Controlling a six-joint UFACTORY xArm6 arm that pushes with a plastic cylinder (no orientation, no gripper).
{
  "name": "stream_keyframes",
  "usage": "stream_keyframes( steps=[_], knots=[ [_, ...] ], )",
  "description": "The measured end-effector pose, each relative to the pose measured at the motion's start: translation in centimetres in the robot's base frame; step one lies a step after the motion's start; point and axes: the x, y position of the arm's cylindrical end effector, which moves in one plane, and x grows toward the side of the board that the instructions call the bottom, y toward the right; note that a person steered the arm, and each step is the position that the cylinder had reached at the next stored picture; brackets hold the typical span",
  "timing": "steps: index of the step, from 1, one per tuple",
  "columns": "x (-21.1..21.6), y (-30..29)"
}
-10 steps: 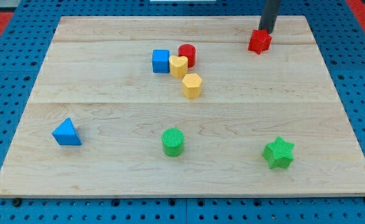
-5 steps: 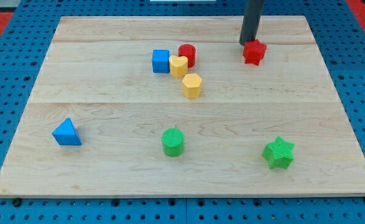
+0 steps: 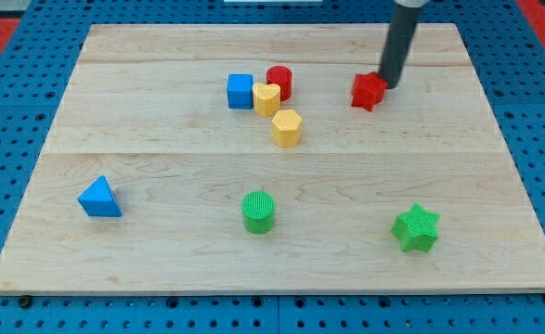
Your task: Keep red star on right side of yellow heart
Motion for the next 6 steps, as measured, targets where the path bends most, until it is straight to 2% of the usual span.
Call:
stream_keyframes(
  steps=[1, 2, 3, 4, 6],
  knots=[
    [0.0, -2.5],
    [0.0, 0.5],
    [0.5, 6.0],
    [2.0, 5.5],
    [1.7, 0.6]
  ],
)
